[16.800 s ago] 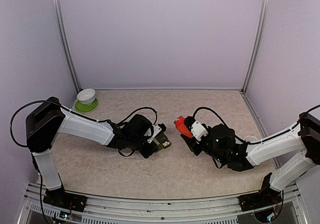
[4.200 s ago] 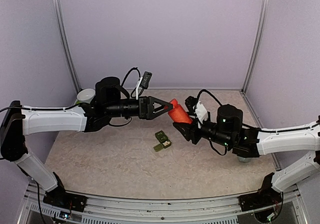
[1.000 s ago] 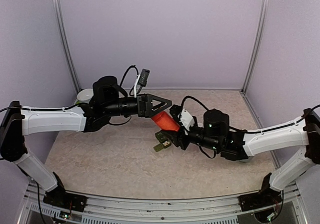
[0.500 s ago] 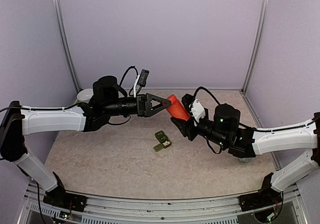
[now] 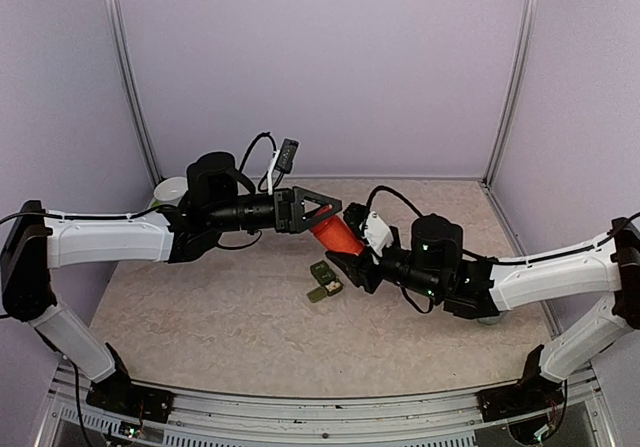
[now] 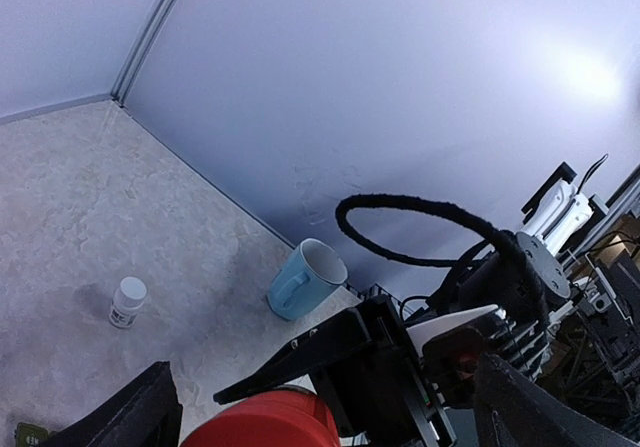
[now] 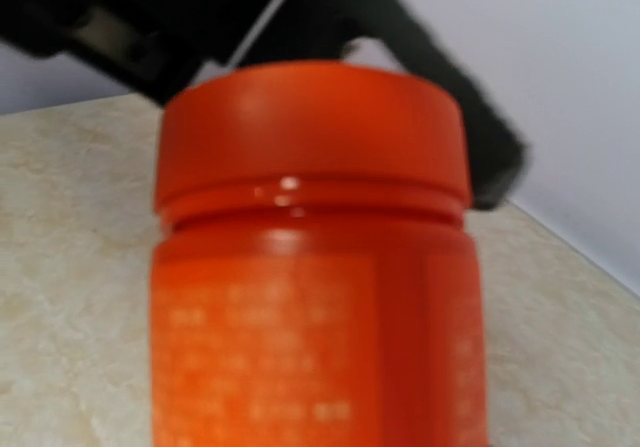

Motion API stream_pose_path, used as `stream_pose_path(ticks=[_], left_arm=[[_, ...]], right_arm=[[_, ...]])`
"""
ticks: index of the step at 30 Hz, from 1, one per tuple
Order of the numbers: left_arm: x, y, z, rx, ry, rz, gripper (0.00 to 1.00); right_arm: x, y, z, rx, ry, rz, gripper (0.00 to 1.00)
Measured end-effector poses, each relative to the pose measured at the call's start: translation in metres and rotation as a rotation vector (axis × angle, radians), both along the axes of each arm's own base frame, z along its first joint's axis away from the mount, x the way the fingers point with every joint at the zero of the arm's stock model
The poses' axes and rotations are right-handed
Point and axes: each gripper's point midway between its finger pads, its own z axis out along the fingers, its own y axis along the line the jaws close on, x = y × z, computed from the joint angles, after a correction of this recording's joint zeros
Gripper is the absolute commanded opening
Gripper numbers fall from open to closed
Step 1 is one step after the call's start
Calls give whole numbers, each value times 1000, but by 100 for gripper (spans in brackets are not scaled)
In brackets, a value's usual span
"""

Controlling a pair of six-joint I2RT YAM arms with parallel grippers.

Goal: Sort the pills into containers
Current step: Screw the lid of the pill bottle onto the pill bottle.

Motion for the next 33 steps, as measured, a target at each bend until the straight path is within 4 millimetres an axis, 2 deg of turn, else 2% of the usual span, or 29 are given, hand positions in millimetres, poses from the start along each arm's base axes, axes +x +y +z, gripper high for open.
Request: stream_pose_path(ticks=[7,12,16,20,25,31,33], left_arm=[[1,0,0,0,-1,7,99],[2,1,-7,26,14,14,99],[4,2,-17,76,48,30,98],[9,2,-14,117,65,42,91],[10,3,-13,133,74,45,77],[13,5,-21,153,102,44,76],[13,5,-26,162,116,43,73]], right_arm=[[-4,10,-6,-23,2,30,45],[-5,8,-9,-45,-4,31,46],[-4,0,-2,-57,-42,5,46],[0,-5,2,-77,-79,-26,46],[4,-10,0,-107,-104,-54,46],[8,-16,-3,-131,-119,-89,46],[9,-18,-6,-139,-120,-97,46]])
